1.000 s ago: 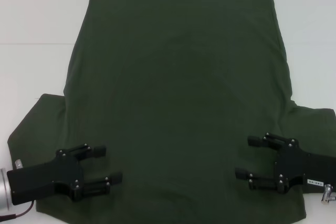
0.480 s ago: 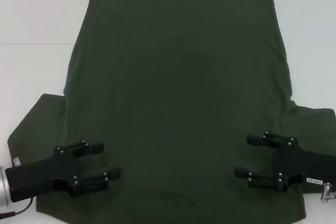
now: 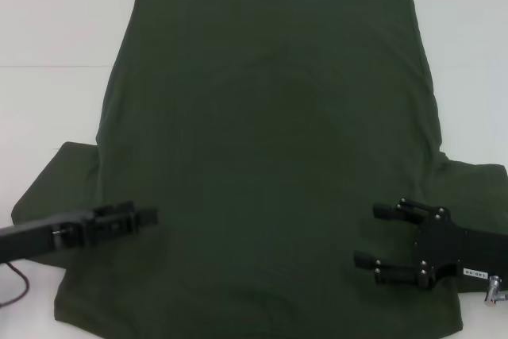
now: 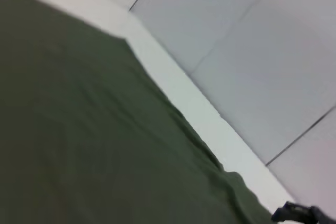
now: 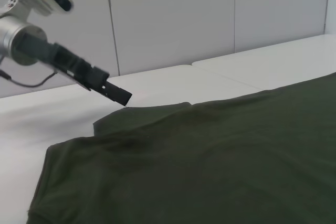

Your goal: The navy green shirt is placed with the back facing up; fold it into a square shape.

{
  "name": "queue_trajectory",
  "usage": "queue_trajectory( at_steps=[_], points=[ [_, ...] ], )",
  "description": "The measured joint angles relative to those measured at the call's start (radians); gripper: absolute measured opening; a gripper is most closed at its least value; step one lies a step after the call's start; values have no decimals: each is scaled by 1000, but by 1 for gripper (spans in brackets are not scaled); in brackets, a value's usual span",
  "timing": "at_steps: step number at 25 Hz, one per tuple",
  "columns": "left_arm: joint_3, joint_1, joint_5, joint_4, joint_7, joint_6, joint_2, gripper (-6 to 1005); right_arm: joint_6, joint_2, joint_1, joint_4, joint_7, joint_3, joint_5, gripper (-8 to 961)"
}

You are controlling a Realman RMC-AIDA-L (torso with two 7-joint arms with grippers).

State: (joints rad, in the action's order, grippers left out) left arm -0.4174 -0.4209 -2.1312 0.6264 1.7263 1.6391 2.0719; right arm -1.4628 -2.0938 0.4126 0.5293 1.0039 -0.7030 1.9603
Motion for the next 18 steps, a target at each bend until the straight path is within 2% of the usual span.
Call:
queue_trajectory(
  at_steps=[1,3,7,10,11,14,18],
  points=[
    [-4,-8,-8,5,78,14,-16,832,0,0,0,0,0,0,0,900],
    [-7,-18,-19,29,191,24,-33,829,-1,0,1,0,1,0,0,900],
    [-13,-21,-77,170,440,26,-58,826,-2,0,2,0,3,-1,1,900],
    [-21,-32,-148,247,589,36,-92,825,-2,0,2,-6,4,-2,4,900],
    [-25,-40,-174,261,644,43,-111,825,-2,0,2,-8,4,-3,5,900],
    [-32,-57,-230,263,741,56,-150,827,-6,0,2,-10,4,-3,6,900],
    [-31,-73,-311,267,799,31,-164,827,-7,0,3,-13,4,-3,6,900]
  ],
)
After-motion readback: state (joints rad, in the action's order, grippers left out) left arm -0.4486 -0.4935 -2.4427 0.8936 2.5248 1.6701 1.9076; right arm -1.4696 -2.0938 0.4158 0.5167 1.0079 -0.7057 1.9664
